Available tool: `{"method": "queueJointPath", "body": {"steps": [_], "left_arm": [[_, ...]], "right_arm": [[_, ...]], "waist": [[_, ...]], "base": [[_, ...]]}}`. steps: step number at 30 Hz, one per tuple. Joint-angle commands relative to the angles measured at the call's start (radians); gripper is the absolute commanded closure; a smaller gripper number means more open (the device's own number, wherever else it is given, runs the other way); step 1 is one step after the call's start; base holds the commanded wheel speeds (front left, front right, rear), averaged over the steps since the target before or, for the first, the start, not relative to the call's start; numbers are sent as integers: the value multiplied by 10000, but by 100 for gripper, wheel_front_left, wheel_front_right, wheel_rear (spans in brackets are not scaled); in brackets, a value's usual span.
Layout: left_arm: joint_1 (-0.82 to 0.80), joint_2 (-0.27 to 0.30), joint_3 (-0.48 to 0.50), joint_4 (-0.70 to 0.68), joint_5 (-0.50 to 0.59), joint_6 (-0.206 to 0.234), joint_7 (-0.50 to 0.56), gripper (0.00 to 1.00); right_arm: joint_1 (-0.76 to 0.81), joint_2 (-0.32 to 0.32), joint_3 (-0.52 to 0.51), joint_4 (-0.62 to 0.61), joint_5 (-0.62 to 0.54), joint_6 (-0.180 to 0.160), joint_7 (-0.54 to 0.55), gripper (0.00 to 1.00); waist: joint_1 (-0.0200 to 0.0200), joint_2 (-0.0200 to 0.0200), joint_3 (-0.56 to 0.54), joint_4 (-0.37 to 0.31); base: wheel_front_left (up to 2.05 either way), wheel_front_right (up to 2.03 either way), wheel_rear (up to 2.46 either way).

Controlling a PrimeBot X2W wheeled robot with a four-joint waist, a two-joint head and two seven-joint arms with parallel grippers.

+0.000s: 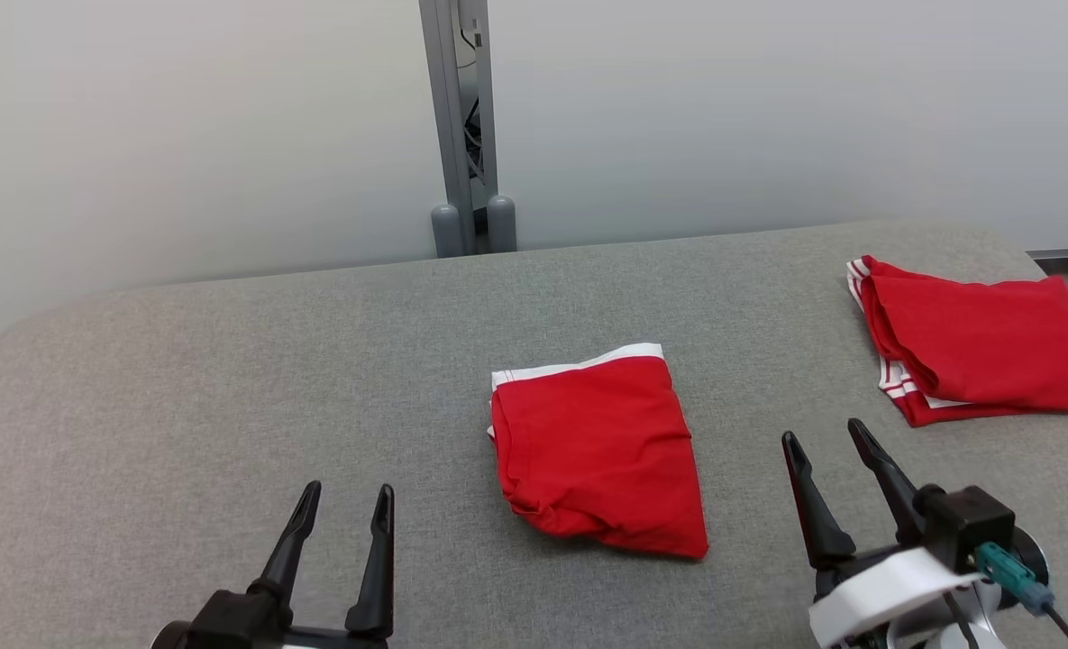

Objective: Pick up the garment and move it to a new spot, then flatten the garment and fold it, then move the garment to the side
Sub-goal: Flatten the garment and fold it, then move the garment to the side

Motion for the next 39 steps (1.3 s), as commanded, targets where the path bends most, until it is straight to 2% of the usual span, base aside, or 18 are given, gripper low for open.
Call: {"method": "queueJointPath", "body": {"steps": [1,9,15,34,39], "left_arm": [[206,-11,155,-51,66,66,-24,0],[535,-98,477,-93,285,-159,-24,0],[620,-144,612,-138,455,-253,-24,0],[713,-247,833,-208,863,-355,-24,0],[687,-254,856,-129,908,-454,-24,0]], "right_arm": [[379,5,-146,-362,-133,-4,-71,0],[1526,72,-665,-978,-447,-4,-76,0],[1770,107,-700,-1076,-406,-4,-77,0],[1607,131,-652,-892,-331,-4,-78,0],[1327,130,-303,-305,-317,-4,-77,0]], "waist": [[0,-1,-66,-25],[0,-1,-177,78],[0,-1,-192,100],[0,-1,-271,314],[0,-1,-154,528]], "base": [[0,0,0],[0,0,0],[0,0,0],[0,0,0],[0,0,0]]}}
